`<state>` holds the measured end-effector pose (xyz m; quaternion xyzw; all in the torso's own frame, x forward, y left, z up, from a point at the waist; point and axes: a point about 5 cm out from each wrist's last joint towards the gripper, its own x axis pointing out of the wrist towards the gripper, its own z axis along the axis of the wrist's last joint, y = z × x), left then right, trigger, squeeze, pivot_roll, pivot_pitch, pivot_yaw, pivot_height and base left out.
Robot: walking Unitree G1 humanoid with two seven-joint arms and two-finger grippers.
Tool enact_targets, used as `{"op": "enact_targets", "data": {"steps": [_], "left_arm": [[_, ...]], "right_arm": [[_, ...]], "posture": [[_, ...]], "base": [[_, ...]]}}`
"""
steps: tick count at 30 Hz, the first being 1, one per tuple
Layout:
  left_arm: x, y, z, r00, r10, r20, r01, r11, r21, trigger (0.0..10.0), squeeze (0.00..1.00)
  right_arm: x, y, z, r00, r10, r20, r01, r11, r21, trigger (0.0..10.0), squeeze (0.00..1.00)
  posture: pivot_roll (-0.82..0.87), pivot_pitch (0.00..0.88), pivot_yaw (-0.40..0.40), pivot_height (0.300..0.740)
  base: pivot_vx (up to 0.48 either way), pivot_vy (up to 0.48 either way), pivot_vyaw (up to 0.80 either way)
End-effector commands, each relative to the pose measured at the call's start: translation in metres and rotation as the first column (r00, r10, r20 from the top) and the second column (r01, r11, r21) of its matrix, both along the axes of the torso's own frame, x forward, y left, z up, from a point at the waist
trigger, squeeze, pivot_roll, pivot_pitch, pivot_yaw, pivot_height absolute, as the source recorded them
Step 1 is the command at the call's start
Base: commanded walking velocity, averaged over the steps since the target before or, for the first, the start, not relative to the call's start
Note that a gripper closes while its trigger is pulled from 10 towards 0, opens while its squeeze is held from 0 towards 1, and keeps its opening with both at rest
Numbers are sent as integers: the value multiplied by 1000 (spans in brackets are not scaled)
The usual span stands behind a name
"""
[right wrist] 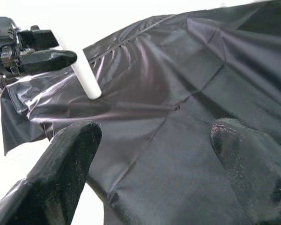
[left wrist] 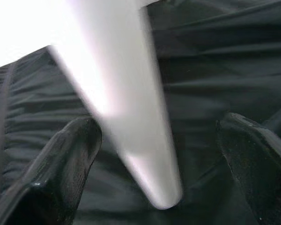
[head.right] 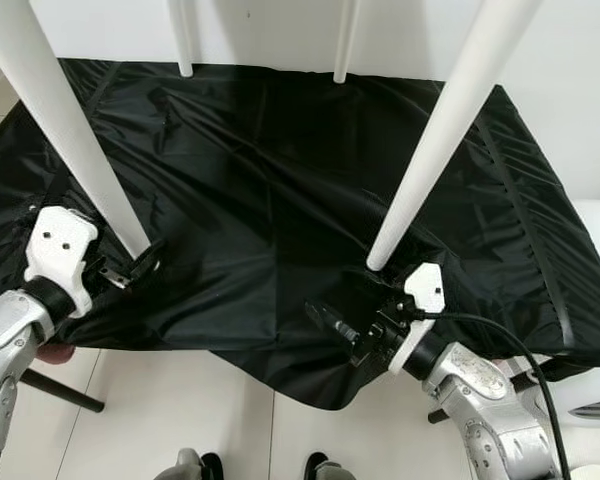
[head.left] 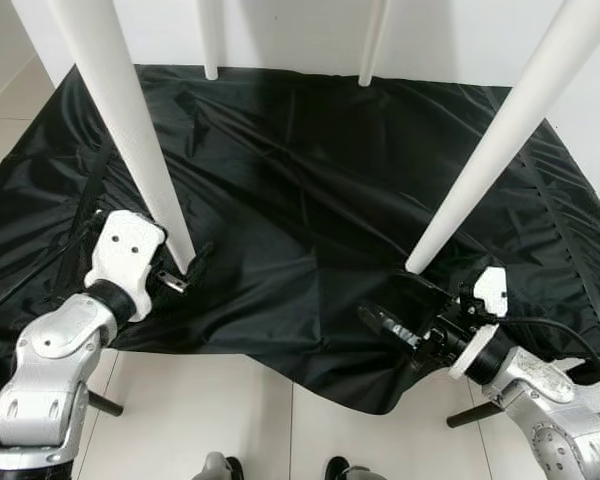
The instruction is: Building children table
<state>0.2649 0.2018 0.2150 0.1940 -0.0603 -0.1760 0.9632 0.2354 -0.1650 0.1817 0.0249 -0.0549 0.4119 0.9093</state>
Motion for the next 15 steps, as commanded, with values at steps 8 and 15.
{"op": "enact_targets", "data": {"steps": [8, 15], "left_arm": [[-28, 19, 5, 995, 97, 4, -97, 995, 3, 10000, 0], [-70, -5, -38, 947, -195, -257, 207, 978, 22, 10000, 0]], "right_arm": [[-7, 4, -13, 995, 79, -65, -81, 996, -37, 10000, 0], [-13, 3, -34, 982, 142, -128, -152, 985, -77, 10000, 0]], "posture": [[-29, 217, -14, 740], [-13, 215, -23, 740]], "base": [[0, 0, 0], [0, 0, 0]]}}
